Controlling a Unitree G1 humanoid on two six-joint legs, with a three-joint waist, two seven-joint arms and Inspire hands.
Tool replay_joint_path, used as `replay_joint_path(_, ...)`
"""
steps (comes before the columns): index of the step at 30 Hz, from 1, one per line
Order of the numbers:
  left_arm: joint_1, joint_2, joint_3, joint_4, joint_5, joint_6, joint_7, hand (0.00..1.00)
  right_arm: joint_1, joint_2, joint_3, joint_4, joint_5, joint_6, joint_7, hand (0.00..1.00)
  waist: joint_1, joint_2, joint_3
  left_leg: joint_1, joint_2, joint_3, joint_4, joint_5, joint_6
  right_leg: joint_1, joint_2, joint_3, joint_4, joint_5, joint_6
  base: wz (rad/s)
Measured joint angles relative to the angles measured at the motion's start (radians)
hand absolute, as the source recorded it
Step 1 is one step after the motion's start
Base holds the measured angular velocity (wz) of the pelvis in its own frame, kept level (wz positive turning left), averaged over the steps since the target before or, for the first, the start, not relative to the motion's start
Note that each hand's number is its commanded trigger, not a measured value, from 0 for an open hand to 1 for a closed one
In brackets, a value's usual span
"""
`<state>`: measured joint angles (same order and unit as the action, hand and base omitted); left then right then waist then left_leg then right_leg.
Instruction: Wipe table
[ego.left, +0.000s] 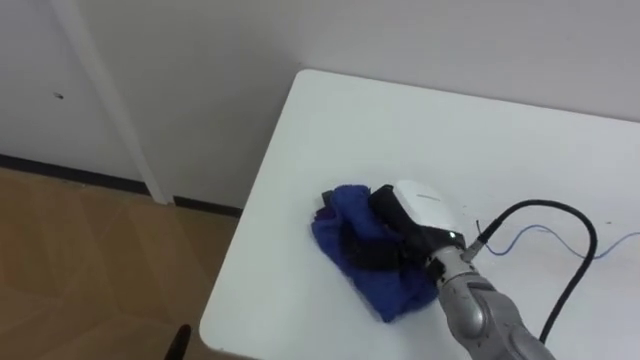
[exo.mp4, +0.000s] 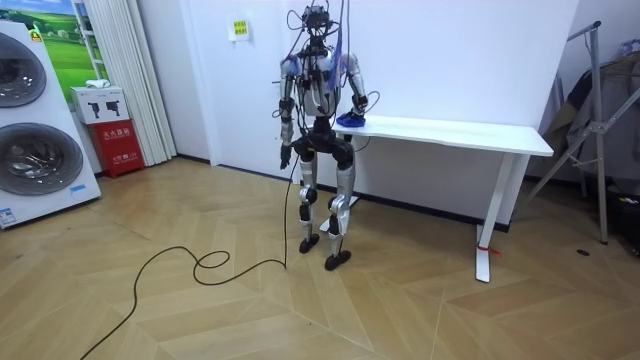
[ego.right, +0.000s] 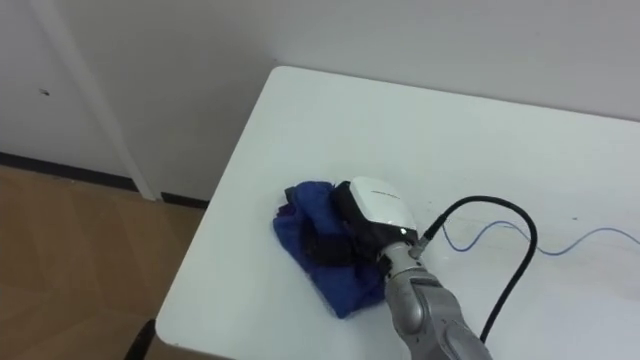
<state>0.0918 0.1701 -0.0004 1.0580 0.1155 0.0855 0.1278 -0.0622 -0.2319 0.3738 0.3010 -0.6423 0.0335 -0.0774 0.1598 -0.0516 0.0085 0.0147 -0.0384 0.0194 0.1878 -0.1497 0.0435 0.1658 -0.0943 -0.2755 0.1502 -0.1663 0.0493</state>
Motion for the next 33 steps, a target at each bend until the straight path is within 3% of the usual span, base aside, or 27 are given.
replay_joint_path(3, 0.027, 0.0, 0.031, -0.006, -0.002, 0.001, 0.0, 0.0, -0.004, 0.0, -0.065, 0.068, 0.055, -0.028, -0.018, 1.0, -0.018, -0.002, -0.0001, 0.014, -0.008, -0.017, 0.003, 0.001, 0.002, 0.014, -0.005, -0.004, -0.001, -0.001, 0.002, 0.21)
replay_joint_path(6, 0.063, 0.007, 0.131, -0.004, 0.006, 0.005, 0.0, 0.0, -0.014, -0.004, -0.233, 0.196, 0.093, -0.057, -0.074, 1.0, -0.034, -0.01, -0.0016, 0.015, -0.013, -0.027, 0.013, 0.001, 0.011, 0.025, -0.014, -0.015, -0.001, -0.005, 0.01, 0.19)
replay_joint_path(7, 0.084, 0.019, 0.173, -0.002, 0.006, 0.009, 0.0, 0.0, -0.025, -0.009, -0.319, 0.264, 0.107, -0.061, -0.098, 1.0, -0.052, -0.019, -0.0064, 0.014, -0.017, -0.036, 0.014, 0.001, 0.013, 0.03, -0.017, -0.036, 0.001, -0.005, 0.01, 0.15)
replay_joint_path(9, 0.115, 0.038, 0.231, -0.002, 0.006, 0.022, 0.001, 0.0, -0.039, -0.053, -0.425, 0.375, 0.147, -0.061, -0.131, 1.0, -0.059, -0.028, -0.0112, 0.015, -0.024, -0.038, 0.014, 0.002, 0.016, 0.032, -0.022, -0.037, 0.001, -0.006, 0.012, 0.09)
replay_joint_path(10, 0.133, 0.052, 0.248, -0.002, 0.006, 0.031, 0.001, 0.0, -0.05, -0.096, -0.482, 0.451, 0.171, -0.061, -0.141, 1.0, -0.066, -0.035, -0.0136, 0.015, -0.026, -0.04, 0.017, 0.002, 0.019, 0.032, -0.024, -0.037, 0.003, -0.006, 0.012, 0.04)
replay_joint_path(12, 0.156, 0.067, 0.299, -0.002, 0.016, 0.039, 0.004, 0.0, -0.056, -0.158, -0.589, 0.57, 0.184, -0.055, -0.163, 1.0, -0.079, -0.041, -0.0113, 0.01, -0.027, -0.039, 0.019, -0.001, 0.024, 0.029, -0.025, -0.033, 0.004, -0.004, 0.015, 0.0)
replay_joint_path(14, 0.158, 0.07, 0.331, 0.002, 0.021, 0.039, 0.016, 0.0, -0.056, -0.183, -0.659, 0.644, 0.211, -0.055, -0.176, 1.0, -0.095, -0.047, -0.0108, 0.004, -0.027, -0.043, 0.025, -0.003, 0.026, 0.026, -0.025, -0.032, 0.003, -0.003, 0.017, -0.02)
replay_joint_path(18, 0.158, 0.076, 0.341, 0.006, 0.021, 0.039, 0.016, 0.0, -0.054, -0.205, -0.713, 0.712, 0.241, -0.053, -0.192, 1.0, -0.111, -0.048, -0.0119, 0.013, -0.025, -0.032, 0.022, -0.004, 0.025, 0.027, -0.025, -0.027, 0.003, -0.003, 0.017, -0.15)
replay_joint_path(22, 0.139, 0.073, 0.313, 0.005, 0.019, 0.039, 0.016, 0.0, -0.054, -0.204, -0.699, 0.701, 0.227, -0.046, -0.201, 1.0, -0.126, -0.043, -0.0139, 0.013, -0.021, -0.019, 0.025, -0.004, 0.025, 0.025, -0.024, -0.024, 0.003, -0.003, 0.017, -0.09)
replay_joint_path(24, 0.121, 0.072, 0.293, 0.005, 0.019, 0.04, 0.016, 0.0, -0.056, -0.2, -0.665, 0.669, 0.204, -0.017, -0.203, 1.0, -0.121, -0.041, -0.0155, 0.013, -0.02, -0.016, 0.024, -0.004, 0.025, 0.024, -0.024, -0.025, 0.003, -0.003, 0.017, -0.08)
replay_joint_path(25, 0.108, 0.072, 0.264, 0.003, 0.018, 0.044, 0.016, 0.0, -0.058, -0.194, -0.624, 0.617, 0.156, 0.028, -0.203, 1.0, -0.114, -0.038, -0.0168, 0.01, -0.018, -0.01, 0.022, -0.004, 0.025, 0.017, -0.024, -0.026, 0.005, -0.003, 0.017, -0.28)
replay_joint_path(27, 0.057, 0.063, 0.217, 0.005, 0.015, 0.058, 0.014, 0.0, -0.061, -0.176, -0.511, 0.468, 0.019, 0.11, -0.172, 1.0, -0.078, -0.032, -0.0186, -0.003, -0.008, 0.028, 0.021, -0.001, 0.021, -0.007, -0.016, -0.009, 0.01, 0.0, 0.013, -0.51)
replay_joint_path(28, 0.042, 0.061, 0.203, 0.007, 0.014, 0.062, 0.013, 0.0, -0.063, -0.158, -0.468, 0.418, -0.026, 0.132, -0.154, 1.0, -0.07, -0.034, -0.0198, -0.002, -0.003, 0.036, 0.018, 0.002, 0.017, -0.013, -0.012, -0.001, 0.013, 0.002, 0.009, -0.44)
replay_joint_path(29, 0.009, 0.056, 0.177, 0.021, 0.012, 0.062, 0.011, 0.0, -0.071, -0.14, -0.369, 0.316, -0.111, 0.168, -0.113, 1.0, -0.061, -0.026, -0.0165, -0.002, 0.006, 0.046, 0.015, 0.005, 0.012, -0.023, -0.007, 0.0, 0.021, 0.005, 0.004, -0.33)
replay_joint_path(30, -0.023, 0.047, 0.16, 0.026, 0.019, 0.063, 0.007, 0.0, -0.079, -0.109, -0.267, 0.22, -0.181, 0.186, -0.071, 1.0, -0.041, -0.028, -0.0162, 0.0, 0.013, 0.055, 0.01, 0.008, 0.007, -0.027, -0.001, 0.001, 0.019, 0.007, -0.001, -0.23)
replay_joint_path(33, -0.071, 0.033, 0.097, 0.023, 0.017, 0.062, -0.005, 0.0, -0.165, -0.022, -0.081, 0.185, -0.266, 0.185, 0.005, 1.0, -0.006, -0.03, -0.0136, -0.003, 0.026, 0.056, 0.006, 0.014, -0.002, -0.034, 0.01, 0.0, 0.019, 0.009, -0.005, -0.01)
